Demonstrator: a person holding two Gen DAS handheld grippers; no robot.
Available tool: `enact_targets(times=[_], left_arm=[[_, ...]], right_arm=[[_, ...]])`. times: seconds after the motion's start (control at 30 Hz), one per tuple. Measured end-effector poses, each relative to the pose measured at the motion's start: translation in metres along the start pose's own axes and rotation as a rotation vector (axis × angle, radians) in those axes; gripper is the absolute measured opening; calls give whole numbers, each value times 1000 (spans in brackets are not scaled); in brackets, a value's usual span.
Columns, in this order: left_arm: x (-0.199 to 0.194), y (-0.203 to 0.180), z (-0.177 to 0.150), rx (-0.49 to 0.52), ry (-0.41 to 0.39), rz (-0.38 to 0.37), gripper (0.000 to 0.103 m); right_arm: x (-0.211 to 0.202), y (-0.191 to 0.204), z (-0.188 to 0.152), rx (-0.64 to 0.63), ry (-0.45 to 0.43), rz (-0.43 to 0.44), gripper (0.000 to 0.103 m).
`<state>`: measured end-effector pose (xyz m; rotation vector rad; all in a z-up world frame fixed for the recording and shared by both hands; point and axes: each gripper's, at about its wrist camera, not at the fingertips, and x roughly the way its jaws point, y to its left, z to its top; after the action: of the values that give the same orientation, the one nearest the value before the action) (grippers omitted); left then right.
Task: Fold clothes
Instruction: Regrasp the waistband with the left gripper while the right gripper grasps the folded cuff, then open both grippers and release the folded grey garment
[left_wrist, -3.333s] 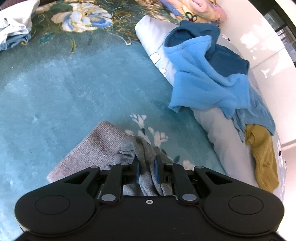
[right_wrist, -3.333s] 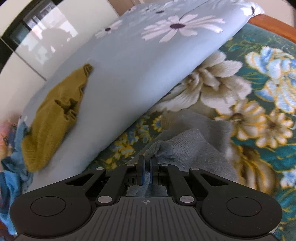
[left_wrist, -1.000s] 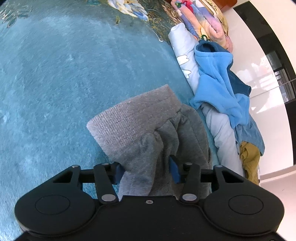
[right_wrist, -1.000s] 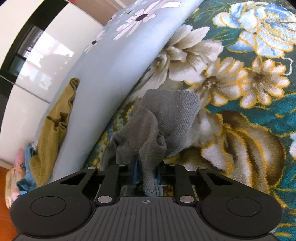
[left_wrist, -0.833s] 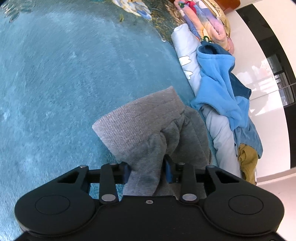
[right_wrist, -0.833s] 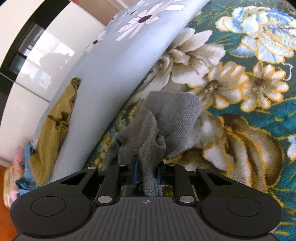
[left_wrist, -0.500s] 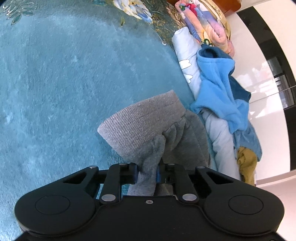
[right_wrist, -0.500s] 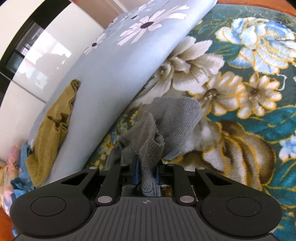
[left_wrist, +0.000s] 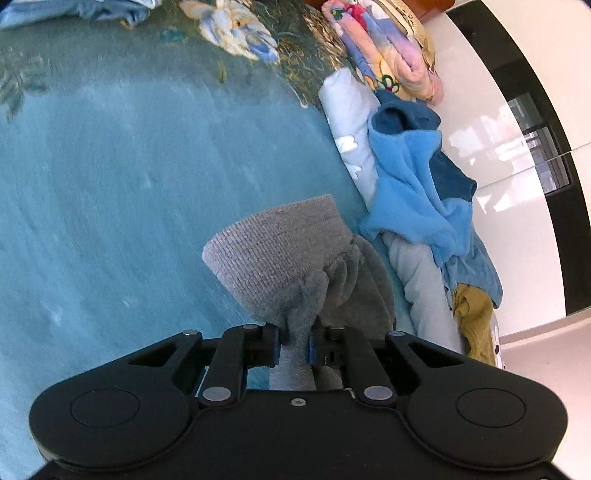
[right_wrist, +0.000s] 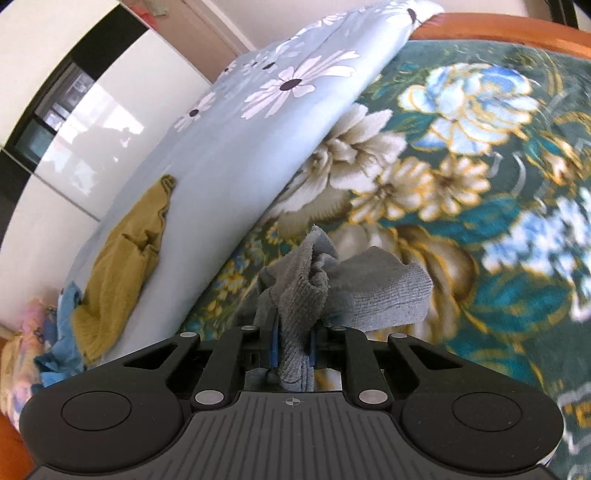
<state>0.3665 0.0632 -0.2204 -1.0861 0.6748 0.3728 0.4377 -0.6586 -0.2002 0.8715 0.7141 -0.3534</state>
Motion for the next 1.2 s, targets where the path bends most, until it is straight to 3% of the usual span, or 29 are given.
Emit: enact_targets(times=[0.4,0.63,0.83,0.93,1.0,1.07,1.2], left_arm=[[-44,51,37,20,44,54,10],[-31,59,43,104,114,76,12],[-29,55,38,140,131,98,16],[-36,54,30,108,116,120,26],[-45,50,23,91,91,125,35],[-55,43,17,87,70,141,52],[-68,23,8,134,56,209,57]], right_arm=[[-62,-25,-76,53,22,-18,12],[-56,-33,-92,60,43,-88,12],[-46,-36,-94,65,72,-90,18],[-45,-38,-94,70,80,-82,18],[-49,-39,-94,70,86,-70,25],[-55,-42,-92,68,85,-67,30],[-59,-55,-80,106,111,-80,33]])
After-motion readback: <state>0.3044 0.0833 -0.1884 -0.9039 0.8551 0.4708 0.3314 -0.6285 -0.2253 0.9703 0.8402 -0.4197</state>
